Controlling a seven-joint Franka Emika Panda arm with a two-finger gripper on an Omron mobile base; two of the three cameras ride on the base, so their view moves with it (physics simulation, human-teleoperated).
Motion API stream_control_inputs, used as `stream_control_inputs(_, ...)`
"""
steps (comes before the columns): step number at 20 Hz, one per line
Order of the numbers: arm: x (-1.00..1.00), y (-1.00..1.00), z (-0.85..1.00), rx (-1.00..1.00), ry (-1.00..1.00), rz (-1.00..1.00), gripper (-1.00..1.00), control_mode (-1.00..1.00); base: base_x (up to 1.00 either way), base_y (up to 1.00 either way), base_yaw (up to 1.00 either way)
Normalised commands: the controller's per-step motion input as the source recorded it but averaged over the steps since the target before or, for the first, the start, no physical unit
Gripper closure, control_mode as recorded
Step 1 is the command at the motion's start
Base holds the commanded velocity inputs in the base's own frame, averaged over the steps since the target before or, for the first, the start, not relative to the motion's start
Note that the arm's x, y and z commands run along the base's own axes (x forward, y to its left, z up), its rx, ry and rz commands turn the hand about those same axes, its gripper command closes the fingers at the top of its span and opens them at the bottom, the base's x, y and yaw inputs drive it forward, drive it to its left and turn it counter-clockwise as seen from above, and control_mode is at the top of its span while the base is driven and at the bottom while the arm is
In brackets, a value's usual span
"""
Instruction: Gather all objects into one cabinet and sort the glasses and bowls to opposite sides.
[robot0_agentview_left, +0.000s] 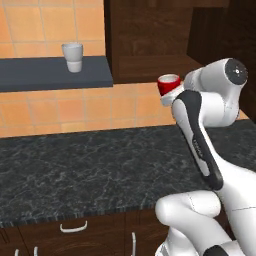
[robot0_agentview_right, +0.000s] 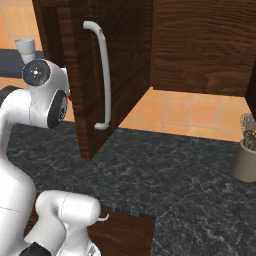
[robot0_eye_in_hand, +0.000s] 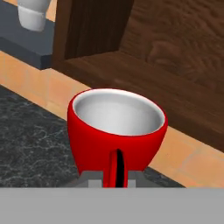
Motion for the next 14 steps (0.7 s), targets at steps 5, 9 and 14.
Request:
stream_control_inputs(5,-1.00,0.25,-0.43,0.02,0.00,-0.15,1.00,-1.00,0.00,0.00,0.00)
stream_control_inputs(9,-1.00,0.08,-0.35,0.09,0.04,-0.20,1.00,-1.00,0.00,0.00,0.00)
stream_control_inputs(14,-0.92,-0.09,-0.34,0.21,0.24,-0.16,1.00,-1.00,0.00,0.00,0.00)
